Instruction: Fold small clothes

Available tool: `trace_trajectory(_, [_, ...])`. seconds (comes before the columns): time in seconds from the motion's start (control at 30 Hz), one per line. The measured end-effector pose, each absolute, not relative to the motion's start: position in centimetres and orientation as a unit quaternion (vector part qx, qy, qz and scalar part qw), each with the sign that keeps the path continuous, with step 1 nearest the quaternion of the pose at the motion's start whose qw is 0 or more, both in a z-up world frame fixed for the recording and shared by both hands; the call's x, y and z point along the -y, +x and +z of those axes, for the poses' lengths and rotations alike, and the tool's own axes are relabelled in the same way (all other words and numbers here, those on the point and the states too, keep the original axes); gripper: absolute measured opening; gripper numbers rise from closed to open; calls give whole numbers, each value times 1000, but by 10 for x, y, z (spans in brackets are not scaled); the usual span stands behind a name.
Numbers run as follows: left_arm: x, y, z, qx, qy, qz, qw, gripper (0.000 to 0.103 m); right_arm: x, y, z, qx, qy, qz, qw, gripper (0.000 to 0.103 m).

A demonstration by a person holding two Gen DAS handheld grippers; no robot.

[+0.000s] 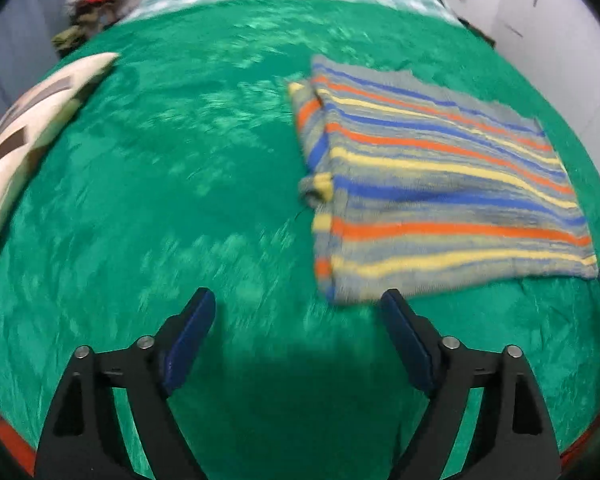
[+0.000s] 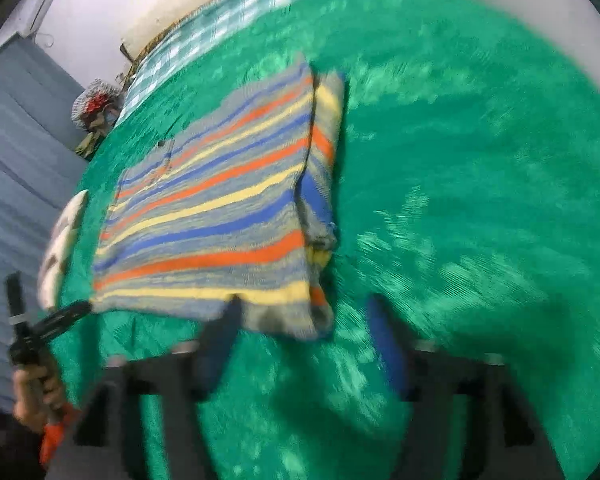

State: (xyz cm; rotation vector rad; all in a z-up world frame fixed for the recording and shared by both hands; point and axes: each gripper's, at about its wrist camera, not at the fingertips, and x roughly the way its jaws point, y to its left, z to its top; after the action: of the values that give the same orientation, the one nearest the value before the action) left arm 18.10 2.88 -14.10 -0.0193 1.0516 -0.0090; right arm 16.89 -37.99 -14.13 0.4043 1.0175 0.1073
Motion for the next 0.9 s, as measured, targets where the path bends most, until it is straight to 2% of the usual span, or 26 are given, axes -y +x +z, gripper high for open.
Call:
trace_trajectory(0.17, [-33,156,-156,-471,13,26,882,87,365,117,-136,-443,167,1,881,73])
trace_trajectory(0.23, [-27,148,-167,-466,41,25,883,95,356,101,-136,-433,152,-11,888,73])
trace_trajectory(0.4, [-33,147,-181,-473,34,17,880,100,335,84,-158,-455,97,-38,884,75])
trace_trajectory(0.53, [-41,149,-183,-480,9,11,877,102,316,82,-165,-459,43,-37,886,85])
trace_trajectory(0.9, [-38,144,-186,-467,13,11,884,102,301,80,-174,-455,12,-40,889,97])
